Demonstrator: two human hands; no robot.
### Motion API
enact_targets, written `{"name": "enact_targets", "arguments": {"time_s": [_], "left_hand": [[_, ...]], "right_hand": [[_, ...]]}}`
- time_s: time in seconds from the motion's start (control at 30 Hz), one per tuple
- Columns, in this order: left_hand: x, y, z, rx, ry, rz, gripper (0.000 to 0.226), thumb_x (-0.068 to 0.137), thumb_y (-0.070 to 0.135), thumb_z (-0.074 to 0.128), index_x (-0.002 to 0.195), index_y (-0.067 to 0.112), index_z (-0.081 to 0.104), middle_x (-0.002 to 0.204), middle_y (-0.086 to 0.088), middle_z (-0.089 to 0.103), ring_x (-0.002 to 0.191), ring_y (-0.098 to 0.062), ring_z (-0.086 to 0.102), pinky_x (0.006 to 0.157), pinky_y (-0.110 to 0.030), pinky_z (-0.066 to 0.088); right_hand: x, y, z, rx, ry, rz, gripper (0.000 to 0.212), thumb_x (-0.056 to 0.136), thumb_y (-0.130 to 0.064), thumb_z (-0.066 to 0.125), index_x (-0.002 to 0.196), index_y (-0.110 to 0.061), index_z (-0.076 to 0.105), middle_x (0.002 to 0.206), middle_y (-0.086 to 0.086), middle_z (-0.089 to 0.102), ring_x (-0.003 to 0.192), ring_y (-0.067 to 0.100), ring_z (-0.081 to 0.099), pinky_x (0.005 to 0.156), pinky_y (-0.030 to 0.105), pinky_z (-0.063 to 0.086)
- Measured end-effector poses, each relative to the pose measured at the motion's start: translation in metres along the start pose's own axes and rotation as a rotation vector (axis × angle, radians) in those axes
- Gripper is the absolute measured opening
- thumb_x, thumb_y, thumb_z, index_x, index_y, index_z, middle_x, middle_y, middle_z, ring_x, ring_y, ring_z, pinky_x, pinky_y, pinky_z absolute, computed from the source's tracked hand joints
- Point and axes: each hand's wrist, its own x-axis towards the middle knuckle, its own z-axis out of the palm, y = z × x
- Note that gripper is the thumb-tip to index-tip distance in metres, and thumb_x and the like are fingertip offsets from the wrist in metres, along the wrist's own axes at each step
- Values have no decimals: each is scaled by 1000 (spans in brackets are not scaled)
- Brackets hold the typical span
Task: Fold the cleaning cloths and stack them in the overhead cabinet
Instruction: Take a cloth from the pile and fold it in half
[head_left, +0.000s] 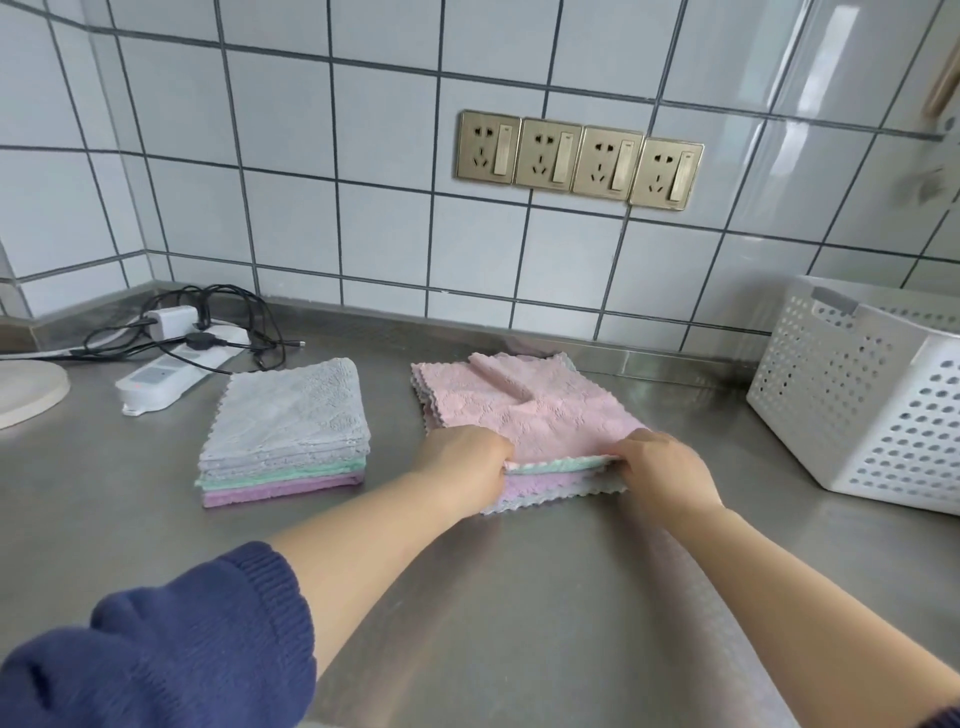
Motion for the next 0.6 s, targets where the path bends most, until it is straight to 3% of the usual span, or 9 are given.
{"name": "enact_targets", "arguments": {"time_s": [0.07,0.2,0.3,0.33,0.43,0.5,0.6], "left_hand": [[1,-5,-5,-37,25,-15,33,85,4,43,106,20,63,95,-6,63,89,-30,58,64,-28,38],[-8,-12,-7,-202,107,-27,49,85,-5,37,121,21,58,108,-10,61,95,-32,58,66,-29,37],[-18,-16,-22,-261,177,-45,34,86,-2,39,110,11,59,109,-9,59,97,-29,57,76,-37,46],[-22,-16,-31,-270,210,-52,31,88,1,39,110,10,59,111,-8,59,97,-28,56,77,-38,46],[-43,-18,-61,-251,283,-40,28,91,7,39,111,12,58,116,-4,59,99,-26,54,67,-31,37],[-62,-21,-75,-222,277,-10,28,91,8,40,112,14,58,117,-3,58,100,-23,54,64,-29,29],[-96,-25,-79,-267,200,16,29,90,8,42,113,16,58,115,-4,60,100,-21,55,67,-26,32]], "right_hand": [[4,9,-2,-52,13,28,37,82,-11,47,107,-32,66,101,-3,65,97,24,57,77,31,47],[-5,18,-18,-59,79,76,19,88,-13,47,91,-20,64,85,3,68,84,29,61,71,32,42],[-16,18,-44,96,232,78,16,92,-10,46,98,-13,61,84,7,70,80,33,61,95,35,40],[-23,16,-55,150,275,58,16,93,-9,47,101,-10,61,89,7,70,82,33,60,94,36,40],[-51,5,-85,263,344,-25,15,94,-12,49,103,-7,60,96,6,66,85,31,59,67,30,38],[-75,-1,-95,280,300,-74,14,94,-16,52,104,-10,61,96,3,66,85,28,61,65,27,36],[-115,-10,-97,309,171,-60,17,93,-23,54,106,-15,62,98,0,69,90,25,63,68,26,39]]}}
